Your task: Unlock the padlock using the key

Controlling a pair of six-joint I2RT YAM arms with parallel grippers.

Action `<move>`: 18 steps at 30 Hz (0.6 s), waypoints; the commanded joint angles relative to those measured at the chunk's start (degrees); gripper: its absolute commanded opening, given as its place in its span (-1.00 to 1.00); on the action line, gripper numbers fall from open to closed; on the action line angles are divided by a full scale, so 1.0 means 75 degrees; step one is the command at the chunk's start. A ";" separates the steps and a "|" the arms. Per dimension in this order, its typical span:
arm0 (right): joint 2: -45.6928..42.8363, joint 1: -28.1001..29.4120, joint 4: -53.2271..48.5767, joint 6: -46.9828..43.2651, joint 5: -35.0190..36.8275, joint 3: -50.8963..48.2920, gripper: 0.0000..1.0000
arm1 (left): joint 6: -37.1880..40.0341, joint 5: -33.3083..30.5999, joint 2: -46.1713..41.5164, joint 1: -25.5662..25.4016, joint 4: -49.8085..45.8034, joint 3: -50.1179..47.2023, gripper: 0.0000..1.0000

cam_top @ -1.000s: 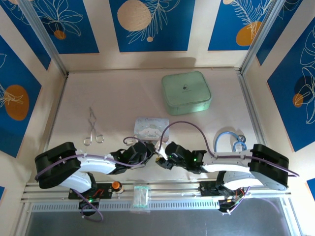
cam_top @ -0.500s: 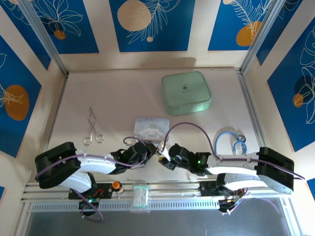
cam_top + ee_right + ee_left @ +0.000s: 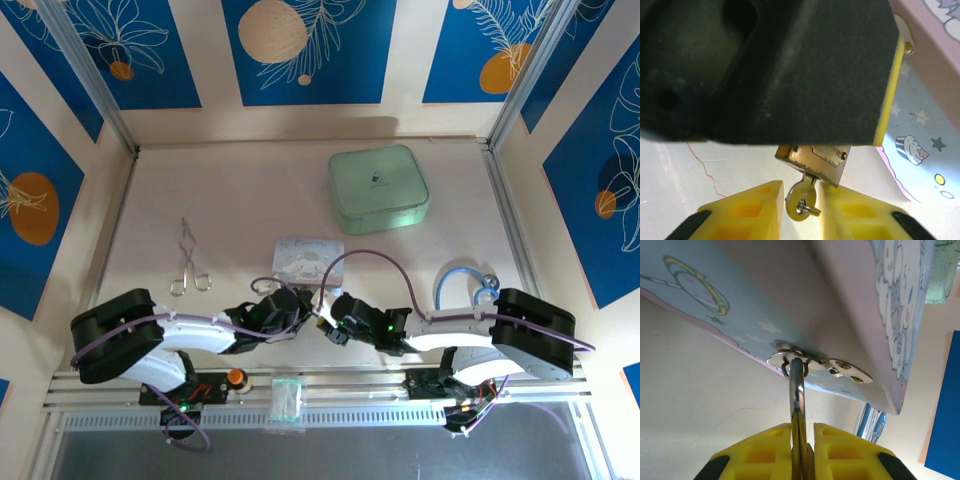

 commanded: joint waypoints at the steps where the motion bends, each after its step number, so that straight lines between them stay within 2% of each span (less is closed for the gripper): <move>1: -0.0008 0.0009 0.0396 -0.0024 0.0051 0.0198 -0.56 | 0.0039 0.0161 -0.0182 0.0021 0.0359 0.0212 -1.00; 3: 0.0025 -0.0002 0.0398 0.0017 -0.0096 0.0215 -0.79 | 0.0017 0.0161 -0.0164 0.0021 0.0407 0.0193 -1.00; 5: 0.0056 -0.0041 0.0396 0.0076 -0.0287 0.0215 -0.91 | 0.0016 0.0172 -0.0150 0.0021 0.0467 0.0176 -1.00; 12: 0.0078 -0.0153 0.0383 0.0522 -0.0779 0.0180 -0.92 | -0.0019 0.0289 -0.0068 0.0021 0.0641 0.0154 -1.00; 18: -0.0113 -0.0642 0.0940 0.1412 -0.1941 -0.0162 -0.94 | -0.0031 0.0336 -0.0036 0.0021 0.0877 0.0097 -1.00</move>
